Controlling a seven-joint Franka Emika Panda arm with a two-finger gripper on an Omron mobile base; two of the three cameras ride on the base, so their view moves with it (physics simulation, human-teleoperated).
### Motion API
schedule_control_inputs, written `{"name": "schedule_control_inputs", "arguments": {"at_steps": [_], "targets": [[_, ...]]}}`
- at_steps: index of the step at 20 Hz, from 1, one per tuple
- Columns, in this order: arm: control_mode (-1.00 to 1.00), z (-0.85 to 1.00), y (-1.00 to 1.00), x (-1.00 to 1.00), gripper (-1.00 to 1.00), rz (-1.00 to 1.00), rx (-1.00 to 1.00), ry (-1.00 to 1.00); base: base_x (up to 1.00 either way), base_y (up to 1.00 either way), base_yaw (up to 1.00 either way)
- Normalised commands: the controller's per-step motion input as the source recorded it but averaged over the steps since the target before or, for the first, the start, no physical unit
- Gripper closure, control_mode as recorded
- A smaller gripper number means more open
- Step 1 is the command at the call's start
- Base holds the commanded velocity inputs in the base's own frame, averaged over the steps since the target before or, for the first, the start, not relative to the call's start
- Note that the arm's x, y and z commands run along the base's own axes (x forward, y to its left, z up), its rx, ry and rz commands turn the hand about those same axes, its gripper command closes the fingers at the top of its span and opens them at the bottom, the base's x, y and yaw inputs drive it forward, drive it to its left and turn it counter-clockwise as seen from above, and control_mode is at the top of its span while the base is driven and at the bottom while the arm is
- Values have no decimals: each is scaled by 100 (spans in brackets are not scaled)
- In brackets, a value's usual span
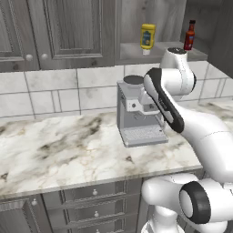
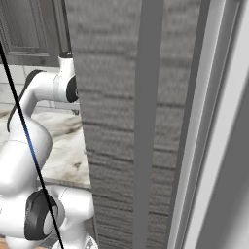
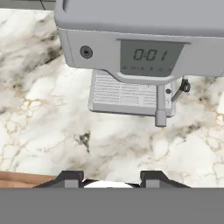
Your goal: Take 2 condiments from the cabinet and move them on the counter near the stove.Make sure the condiments are lined up with each other, next to each other.
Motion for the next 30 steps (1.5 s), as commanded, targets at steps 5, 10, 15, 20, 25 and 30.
{"name": "schedule_control_inputs", "arguments": {"at_steps": [5, 10, 15, 20, 25, 30], "targets": [[-100, 35, -22, -29, -100, 1, 0, -16, 0, 0, 0], [-100, 84, -49, -4, -100, 0, -2, -51, 0, 0, 0], [-100, 70, -35, 24, -100, 0, 0, -43, 0, 0, 0], [-100, 35, -3, 39, -100, 0, 7, -29, 0, 0, 0], [-100, 33, 0, 43, -100, 0, 13, -20, 0, 0, 0], [-100, 61, 0, 24, -100, 0, 5, 0, 0, 0, 0]]}}
